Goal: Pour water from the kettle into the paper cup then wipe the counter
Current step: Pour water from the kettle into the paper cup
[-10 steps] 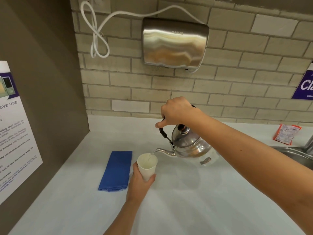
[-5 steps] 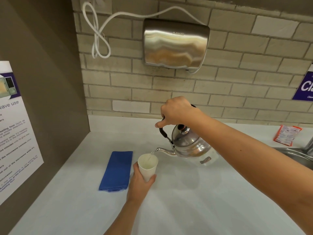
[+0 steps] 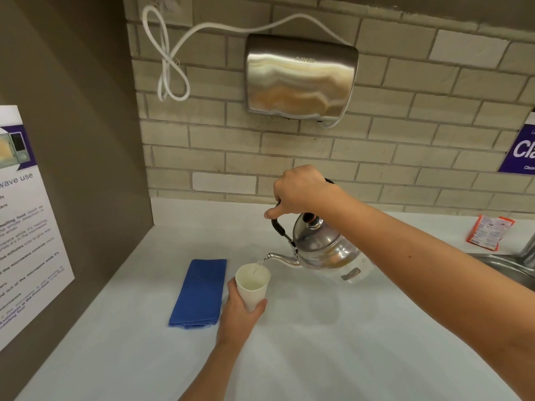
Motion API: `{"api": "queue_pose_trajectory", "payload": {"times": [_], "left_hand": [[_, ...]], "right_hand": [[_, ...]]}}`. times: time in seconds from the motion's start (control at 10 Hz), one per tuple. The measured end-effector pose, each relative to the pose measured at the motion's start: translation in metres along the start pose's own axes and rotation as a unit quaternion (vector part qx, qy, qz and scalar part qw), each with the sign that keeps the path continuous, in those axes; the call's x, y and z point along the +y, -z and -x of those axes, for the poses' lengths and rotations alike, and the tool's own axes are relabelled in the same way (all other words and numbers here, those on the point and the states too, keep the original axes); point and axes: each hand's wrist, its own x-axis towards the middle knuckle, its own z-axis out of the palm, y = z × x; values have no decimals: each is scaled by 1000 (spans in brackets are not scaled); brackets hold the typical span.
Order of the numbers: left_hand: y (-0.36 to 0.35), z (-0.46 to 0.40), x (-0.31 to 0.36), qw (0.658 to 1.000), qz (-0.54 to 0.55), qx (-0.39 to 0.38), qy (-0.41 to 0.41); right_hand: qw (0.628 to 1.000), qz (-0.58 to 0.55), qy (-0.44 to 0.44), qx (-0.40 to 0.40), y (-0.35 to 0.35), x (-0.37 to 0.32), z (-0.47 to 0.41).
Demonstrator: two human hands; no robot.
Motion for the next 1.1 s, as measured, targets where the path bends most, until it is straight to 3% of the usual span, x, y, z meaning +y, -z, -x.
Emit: {"api": "queue_pose_trajectory", "payload": {"times": [1.1], "left_hand": [[1,1,3,1000,-14,-11,10]], "right_hand": [[1000,6,-1,-5,4,-1,-1]]}}
